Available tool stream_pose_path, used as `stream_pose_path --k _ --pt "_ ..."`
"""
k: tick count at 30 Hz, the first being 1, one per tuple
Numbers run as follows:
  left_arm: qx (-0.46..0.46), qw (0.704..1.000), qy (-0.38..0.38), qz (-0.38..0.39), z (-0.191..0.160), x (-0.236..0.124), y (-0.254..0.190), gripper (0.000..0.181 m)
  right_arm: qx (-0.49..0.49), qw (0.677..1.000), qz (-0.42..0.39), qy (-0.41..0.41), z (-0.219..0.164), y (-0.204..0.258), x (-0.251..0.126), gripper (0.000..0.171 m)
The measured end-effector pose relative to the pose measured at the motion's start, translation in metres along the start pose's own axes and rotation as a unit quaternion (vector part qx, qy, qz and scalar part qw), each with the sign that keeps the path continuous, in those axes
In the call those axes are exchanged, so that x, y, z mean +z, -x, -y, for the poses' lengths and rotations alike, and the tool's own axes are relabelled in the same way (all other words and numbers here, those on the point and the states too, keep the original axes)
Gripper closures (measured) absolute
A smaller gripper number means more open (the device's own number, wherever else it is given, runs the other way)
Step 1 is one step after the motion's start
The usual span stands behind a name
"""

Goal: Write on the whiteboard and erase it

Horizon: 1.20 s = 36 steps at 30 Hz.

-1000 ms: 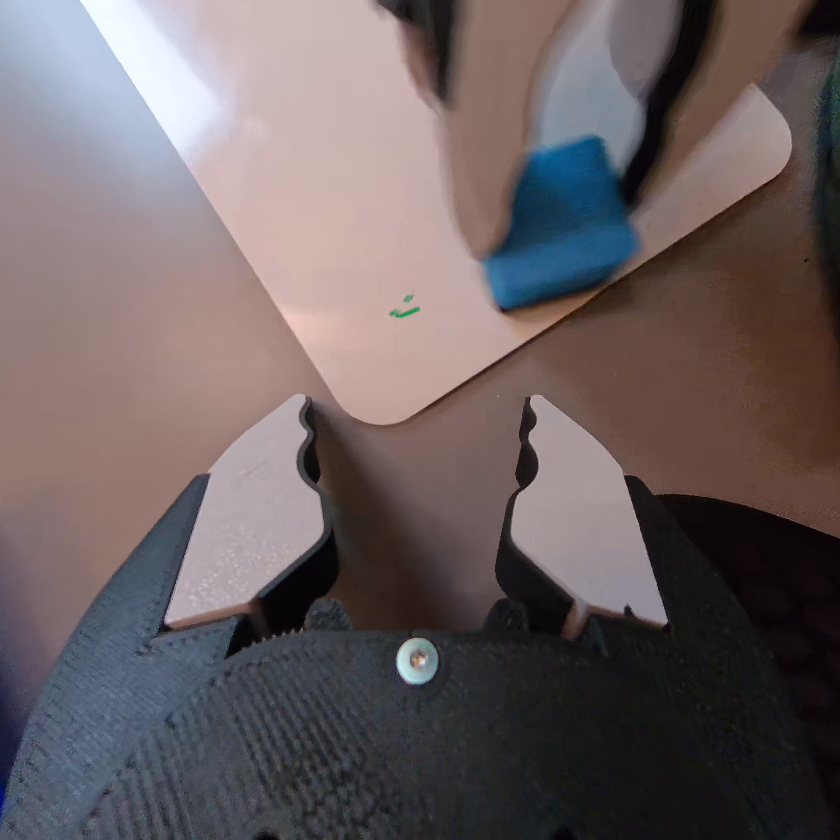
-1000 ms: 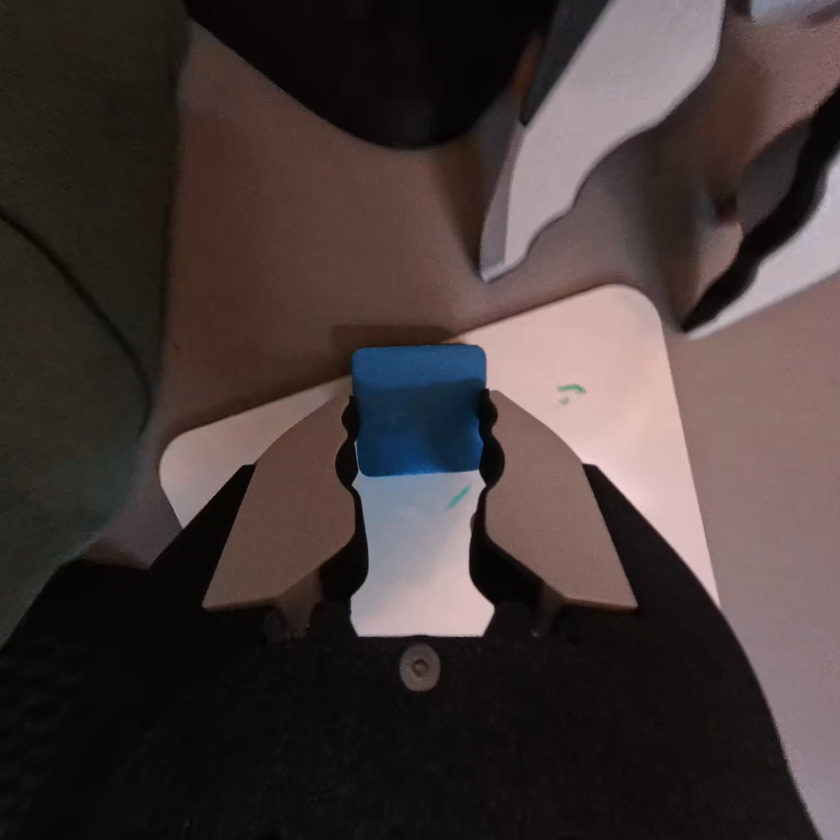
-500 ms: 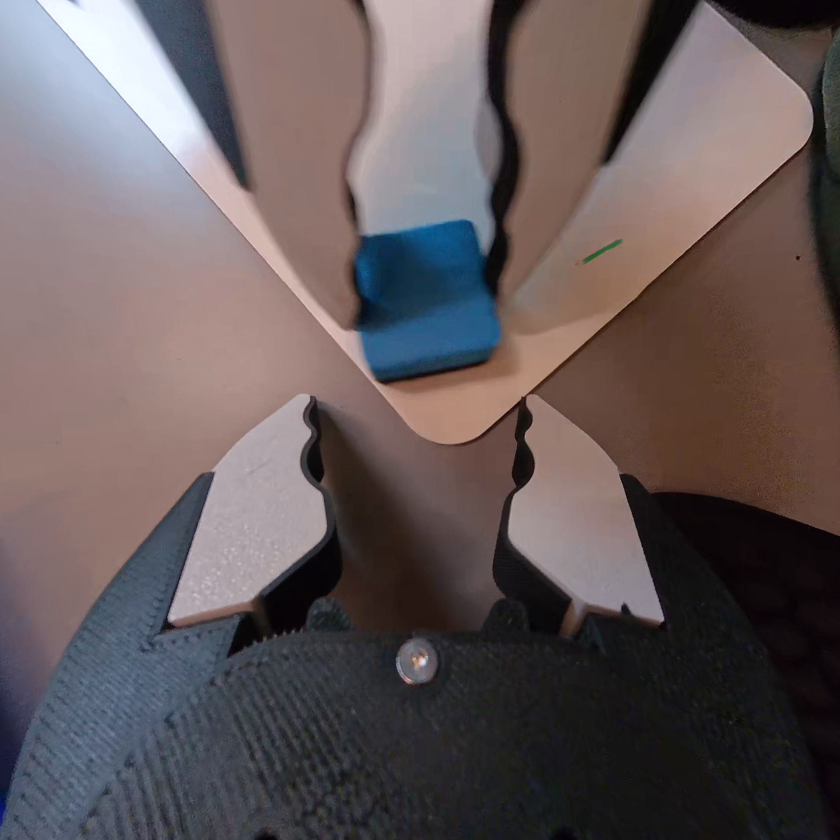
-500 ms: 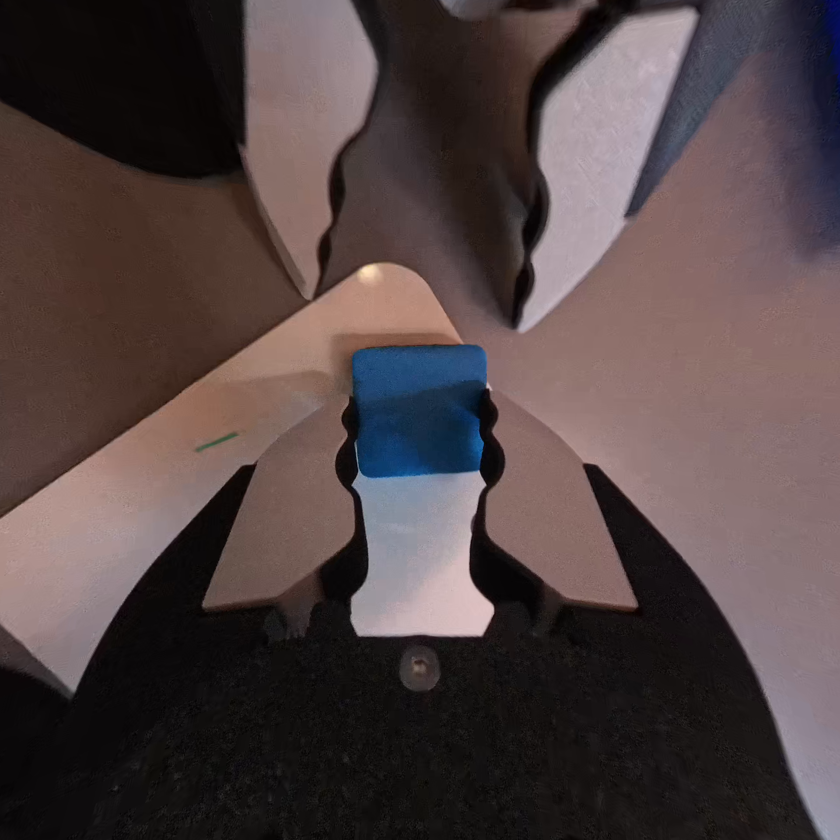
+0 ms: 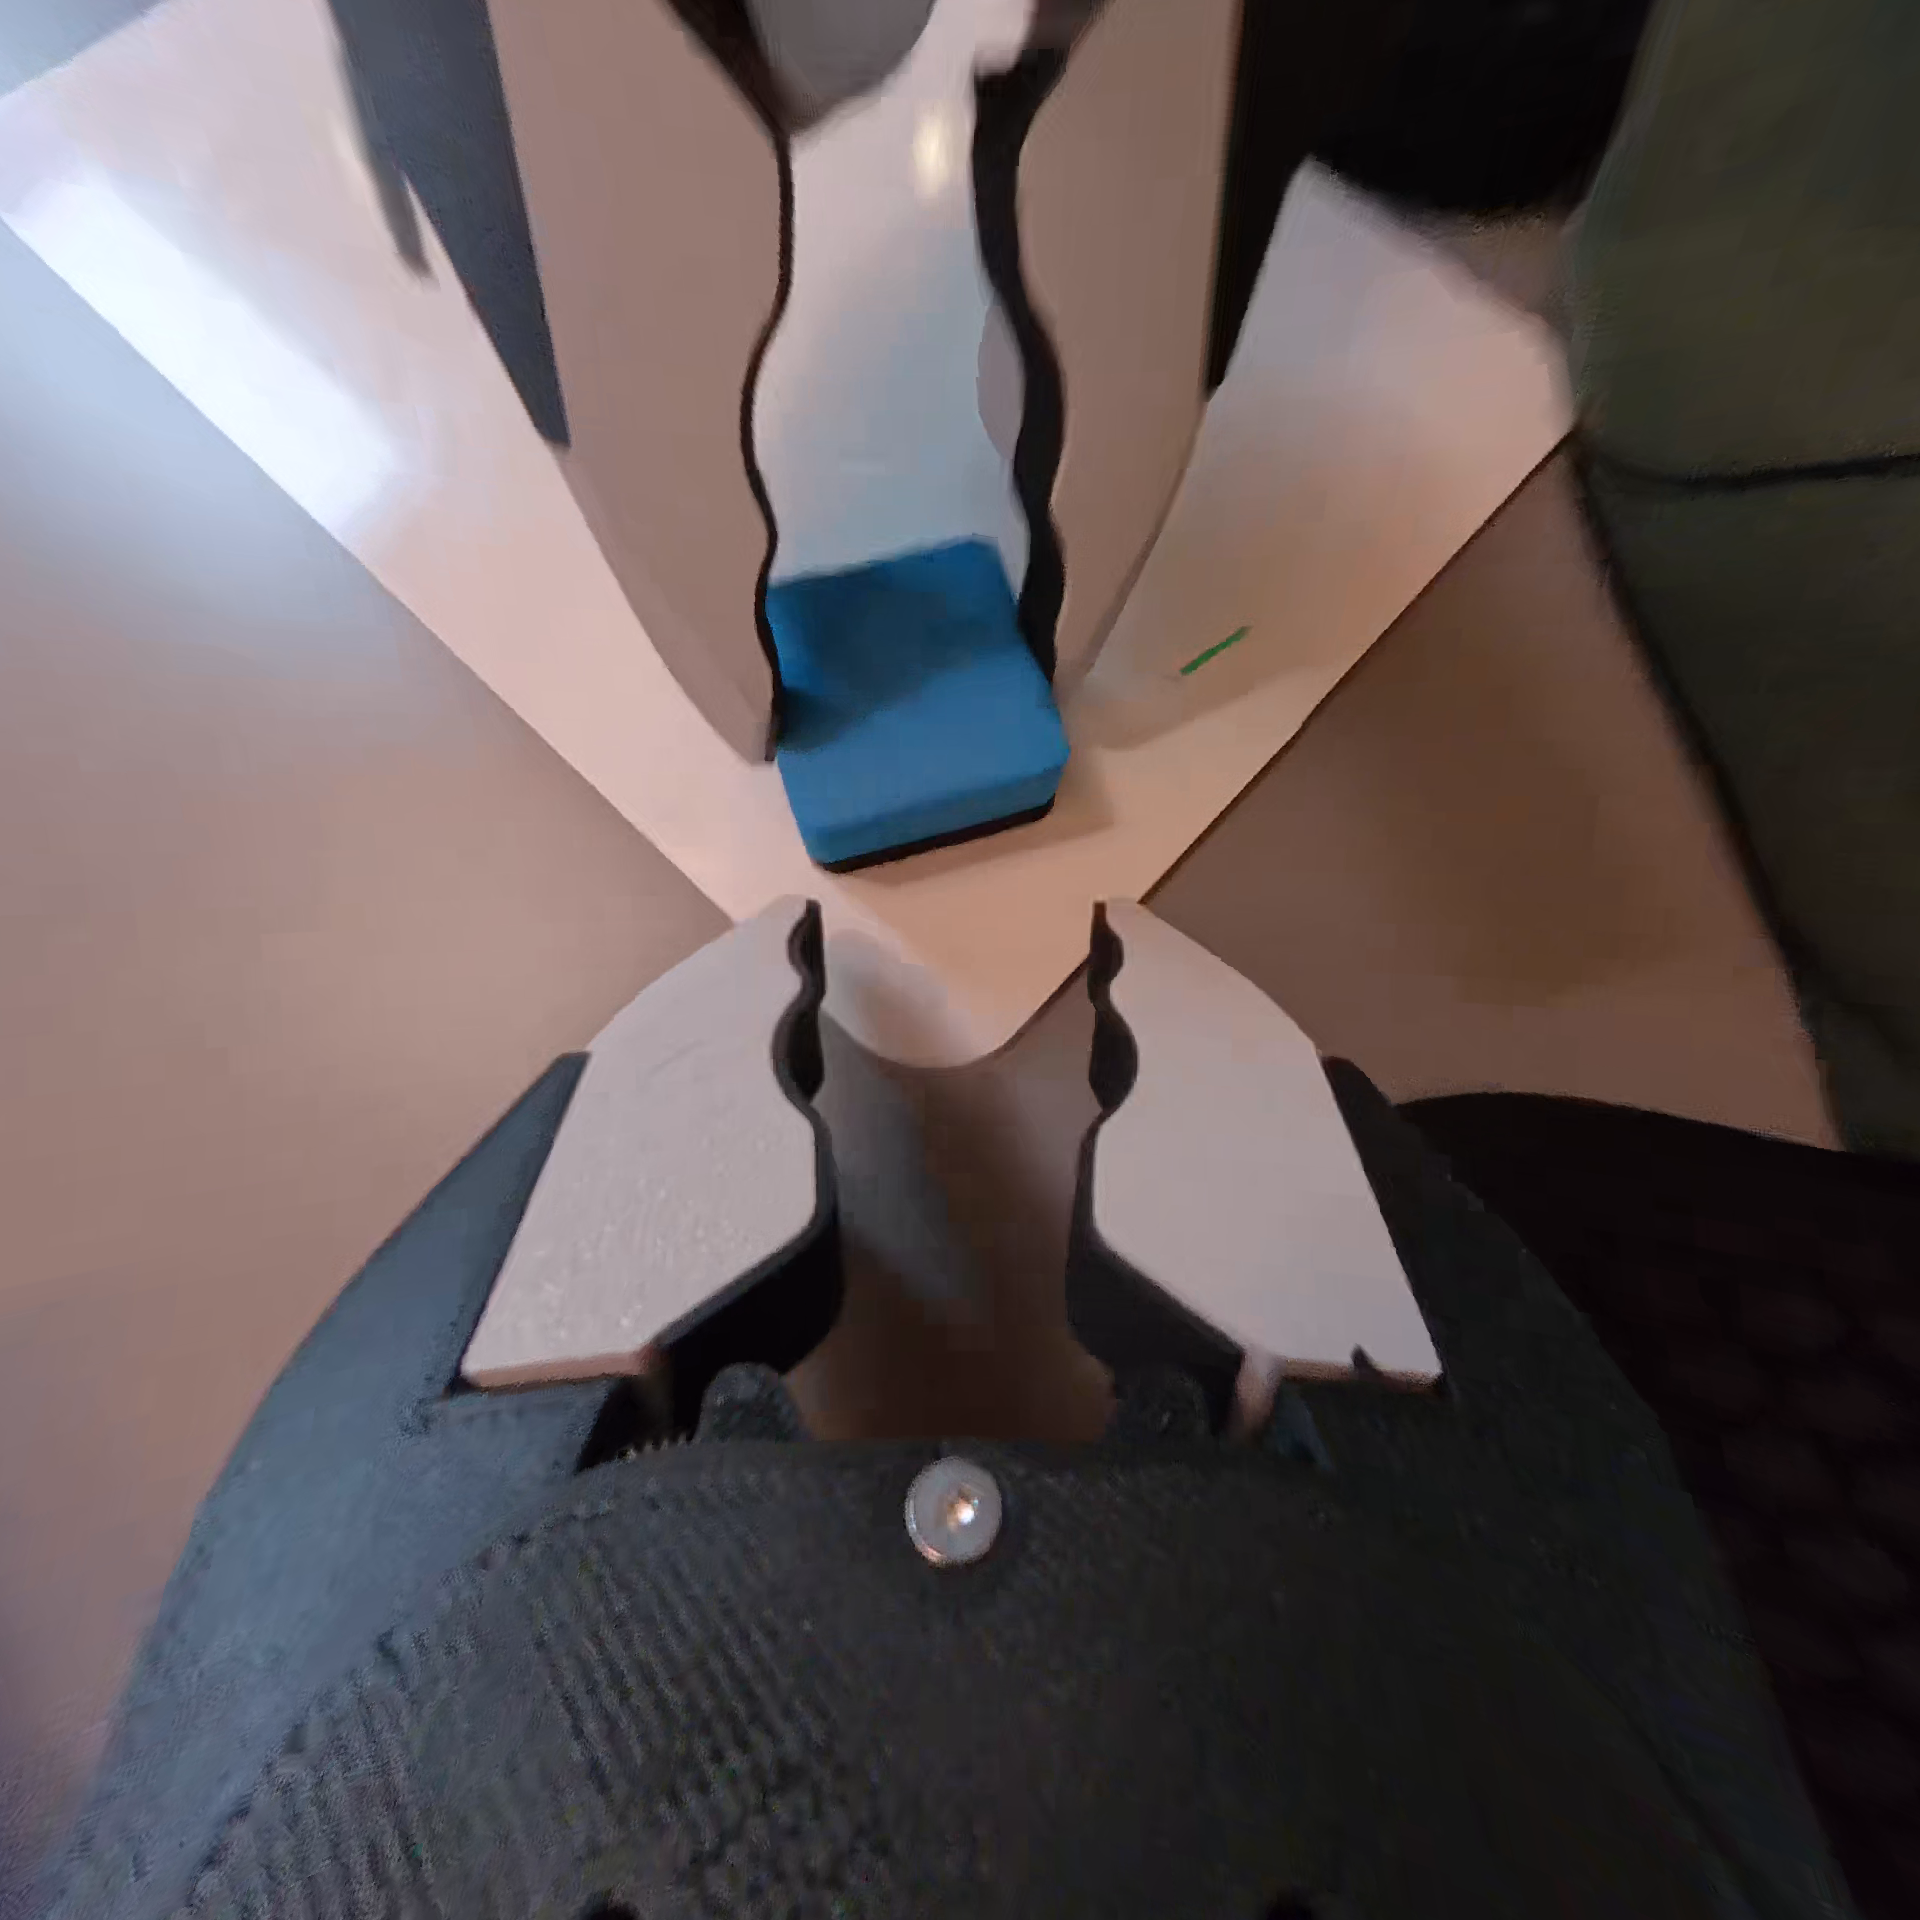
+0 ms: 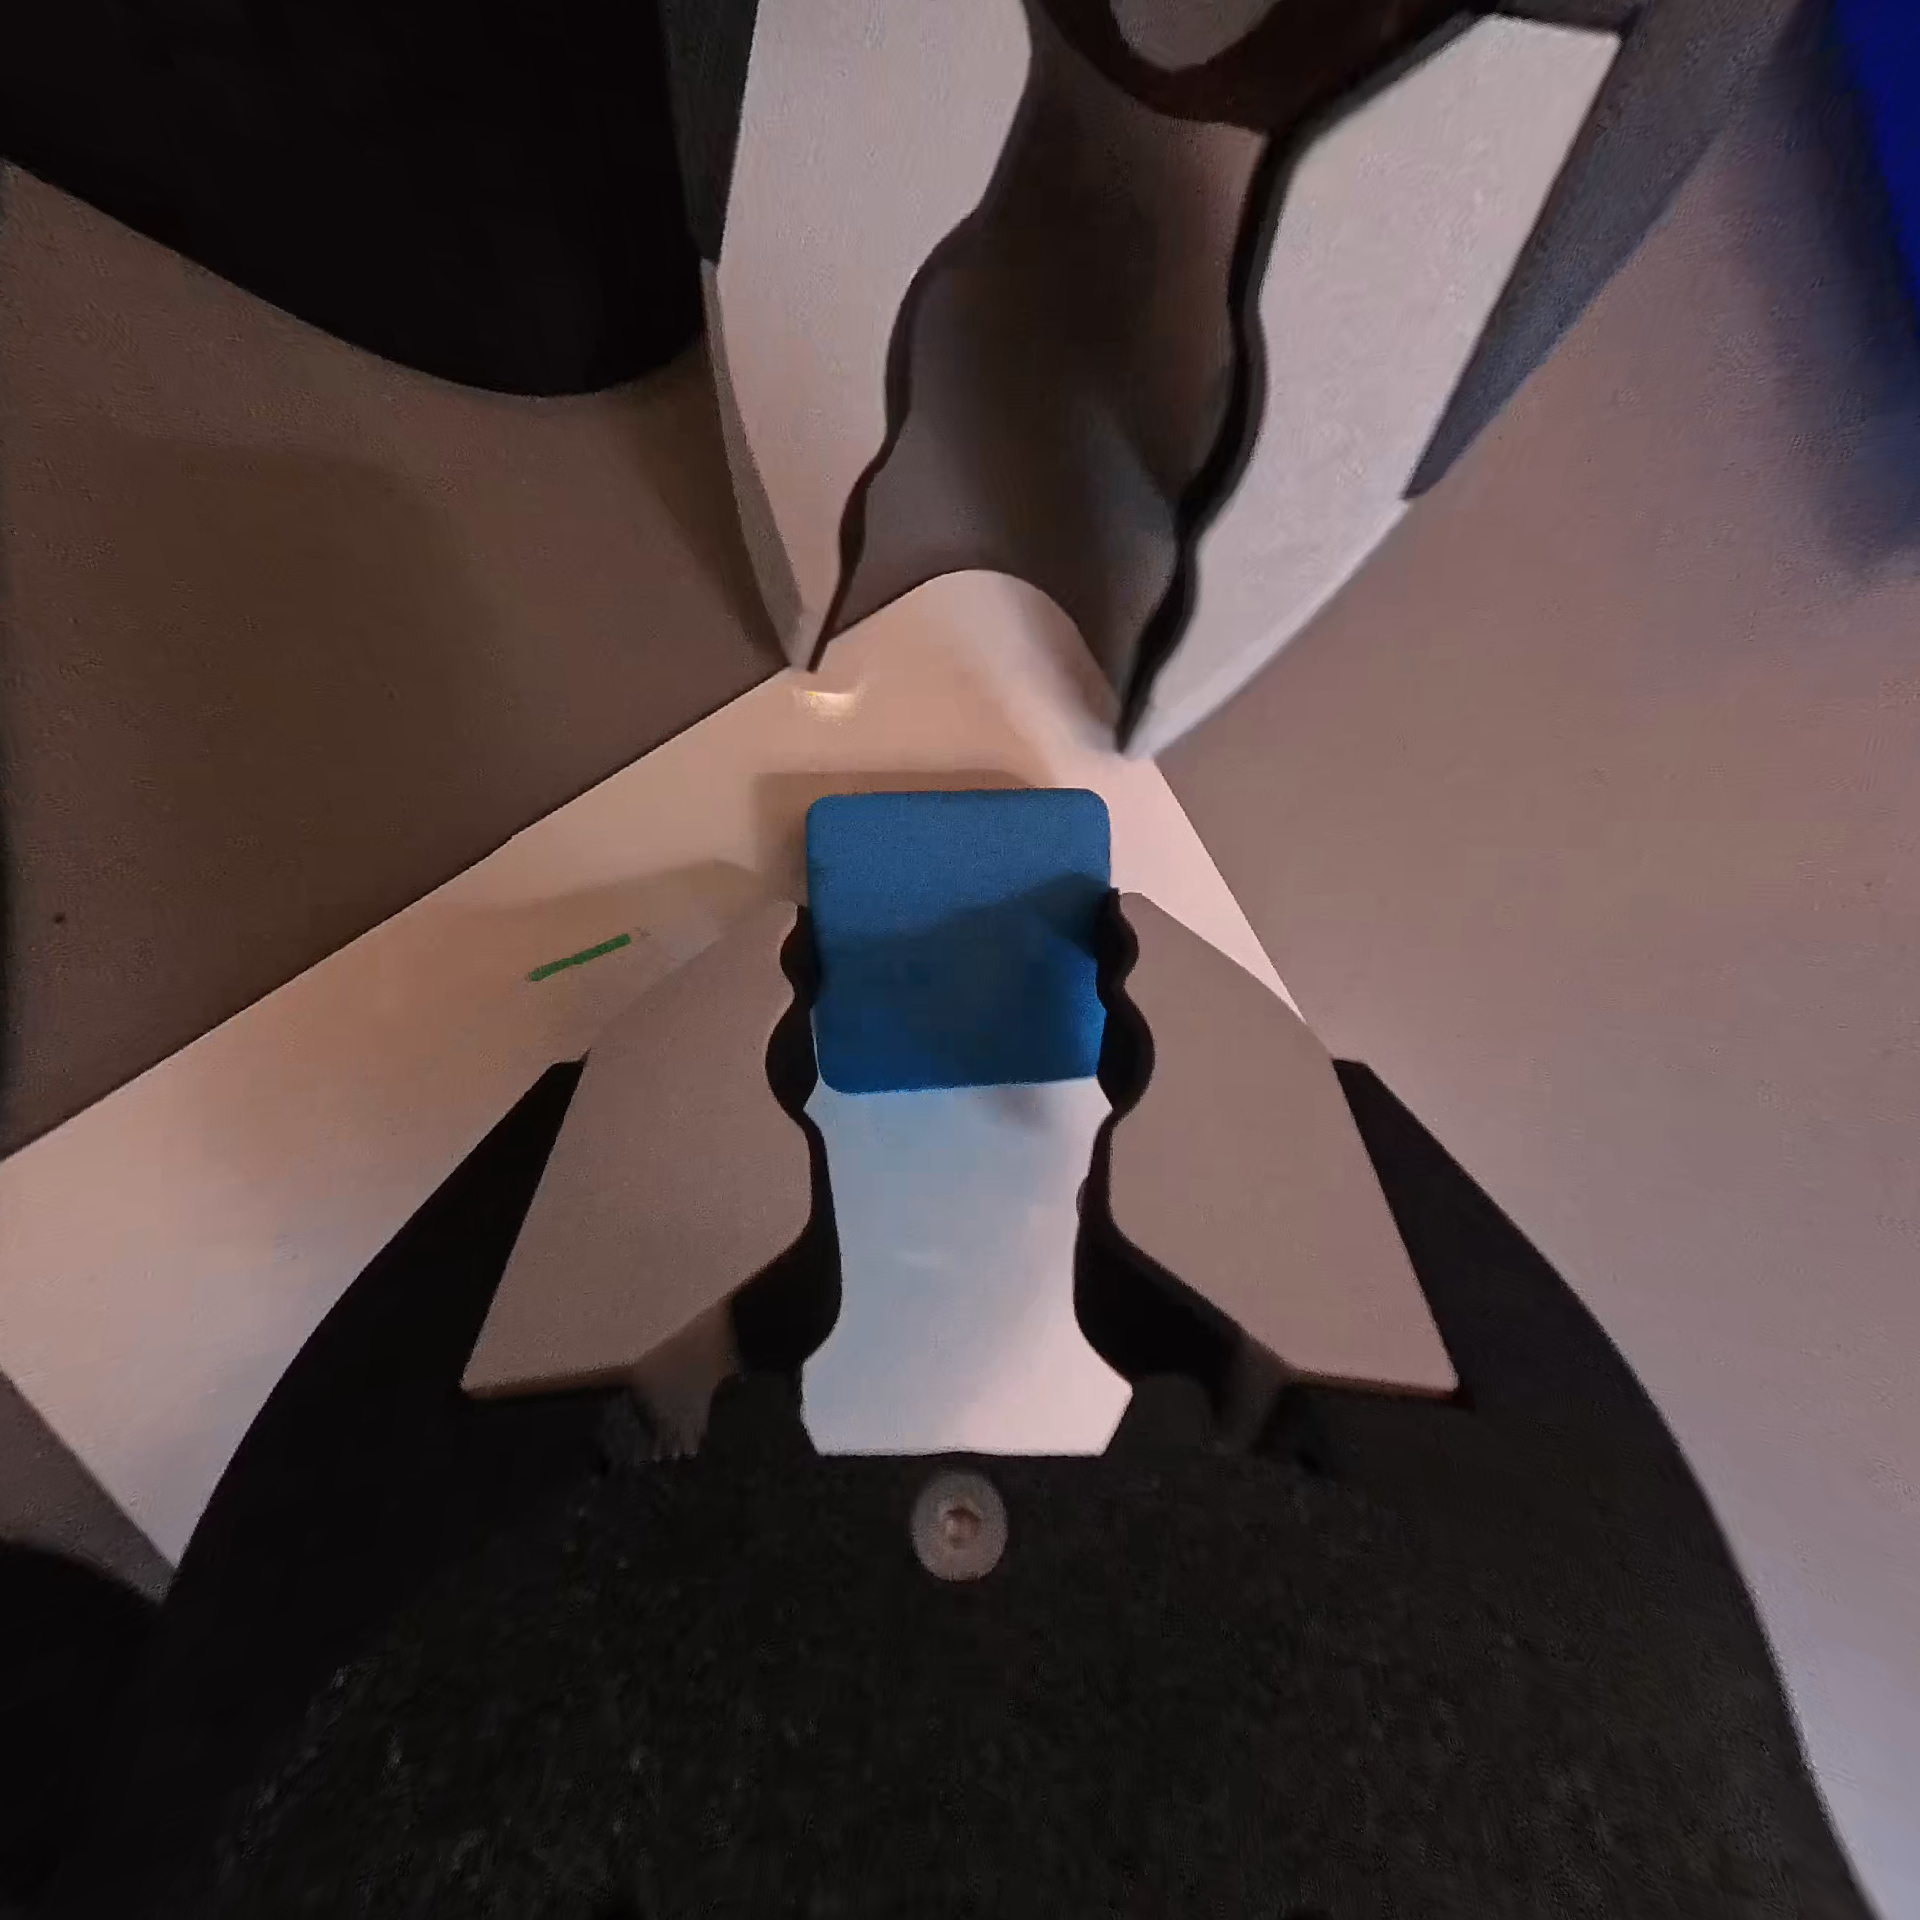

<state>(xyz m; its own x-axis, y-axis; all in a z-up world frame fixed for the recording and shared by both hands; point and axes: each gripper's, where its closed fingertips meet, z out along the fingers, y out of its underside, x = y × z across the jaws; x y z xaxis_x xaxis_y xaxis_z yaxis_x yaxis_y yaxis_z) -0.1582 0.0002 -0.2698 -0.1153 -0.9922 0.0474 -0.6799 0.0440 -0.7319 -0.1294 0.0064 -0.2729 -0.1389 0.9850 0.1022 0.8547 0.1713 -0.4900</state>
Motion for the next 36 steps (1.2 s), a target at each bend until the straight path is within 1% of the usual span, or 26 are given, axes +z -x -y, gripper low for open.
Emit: stream_pose_path --k 1,2,3,4,5,6,7,8,9,11,14,16,18,19,21,23,24,26,28,30,32,33,35,36 --pt "-0.008 1.0 -0.024 -0.007 0.007 -0.007 -0.001 0.128 0.002 1.0 -0.001 -0.005 0.0 0.0 0.0 0.119" --pt "-0.012 0.999 -0.039 0.001 0.012 -0.015 0.003 0.128 0.004 1.0 -0.001 -0.009 0.0 0.0 0.0 0.119" --pt "-0.012 0.998 -0.056 0.018 0.017 -0.019 0.009 0.137 0.005 1.0 -0.001 -0.011 0.001 0.0 0.0 0.119" --pt "-0.016 0.997 -0.066 0.025 0.019 -0.018 0.011 0.151 0.006 1.0 -0.002 -0.014 0.001 -0.001 0.001 0.119" --pt "-0.026 0.998 -0.062 0.02 0.018 -0.012 0.011 0.165 0.006 1.0 -0.003 -0.017 0.002 -0.001 0.001 0.119" --pt "-0.034 0.999 -0.032 0.016 0.009 -0.002 0.01 0.176 0.006 1.0 -0.003 -0.017 0.002 -0.001 0.001 0.119" --pt "-0.032 0.999 0.02 0.026 -0.007 0.008 0.013 0.177 0.005 1.0 -0.004 -0.015 0.003 0.0 0.002 0.119" --pt "-0.029 0.999 0.008 0.037 -0.001 0.009 0.013 0.181 0.002 1.0 -0.004 -0.012 0.004 0.001 0.003 0.119" --pt "-0.025 0.998 0.026 0.047 -0.003 0.008 0.014 0.181 0.0 1.0 -0.004 -0.009 0.005 0.003 0.003 0.119" --pt "-0.025 0.997 0.036 0.06 -0.005 0.006 0.016 0.181 -0.004 1.0 0.016 0.001 0.003 0.015 0.0 0.119" --pt "-0.015 0.997 0.047 0.067 -0.006 0.006 0.014 0.181 -0.028 0.997 0.041 0.053 -0.015 0.036 -0.013 0.119" --pt "-0.016 0.996 0.054 0.068 -0.006 0.006 0.014 0.181 -0.025 0.995 0.024 0.088 -0.027 0.024 -0.017 0.119" --pt "-0.016 0.996 0.059 0.072 -0.007 0.006 0.014 0.181 0.0 0.997 0.02 0.072 -0.019 0.012 -0.011 0.119" --pt "-0.016 0.995 0.06 0.073 -0.007 0.005 0.014 0.181 -0.007 0.998 0.024 0.059 -0.009 0.016 -0.006 0.119" --pt "-0.017 0.995 0.061 0.073 -0.008 0.004 0.015 0.181 -0.049 0.997 0.036 0.056 -0.002 0.042 -0.004 0.119" --pt "-0.019 0.995 0.062 0.076 -0.009 0.003 0.016 0.181 -0.047 0.994 0.058 0.076 -0.016 0.063 -0.016 0.119" --pt "-0.019 0.995 0.062 0.076 -0.009 0.003 0.016 0.181 -0.031 0.994 0.058 0.087 -0.028 0.062 -0.023 0.119" --pt "-0.017 0.995 0.065 0.077 -0.009 0.003 0.016 0.181 0.016 0.995 0.024 0.092 -0.04 0.036 -0.026 0.119" --pt "-0.018 0.995 0.064 0.078 -0.009 0.004 0.016 0.181 0.021 0.997 0.003 0.073 -0.026 0.022 -0.015 0.119" --pt "-0.019 0.995 0.063 0.078 -0.009 0.004 0.016 0.181 -0.023 0.998 0.021 0.059 -0.007 0.05 -0.008 0.119" --pt "-0.016 0.995 0.064 0.079 -0.009 0.004 0.016 0.181 -0.043 0.996 0.039 0.073 -0.016 0.079 -0.016 0.119" --pt "-0.016 0.995 0.065 0.079 -0.009 0.004 0.016 0.181 -0.033 0.995 0.04 0.085 -0.027 0.081 -0.023 0.119" --pt "-0.016 0.995 0.067 0.079 -0.009 0.004 0.015 0.181 0.014 0.995 0.009 0.102 -0.045 0.053 -0.03 0.119" --pt "-0.015 0.994 0.067 0.08 -0.009 0.004 0.015 0.181 0.024 0.995 -0.004 0.095 -0.043 0.037 -0.026 0.119"
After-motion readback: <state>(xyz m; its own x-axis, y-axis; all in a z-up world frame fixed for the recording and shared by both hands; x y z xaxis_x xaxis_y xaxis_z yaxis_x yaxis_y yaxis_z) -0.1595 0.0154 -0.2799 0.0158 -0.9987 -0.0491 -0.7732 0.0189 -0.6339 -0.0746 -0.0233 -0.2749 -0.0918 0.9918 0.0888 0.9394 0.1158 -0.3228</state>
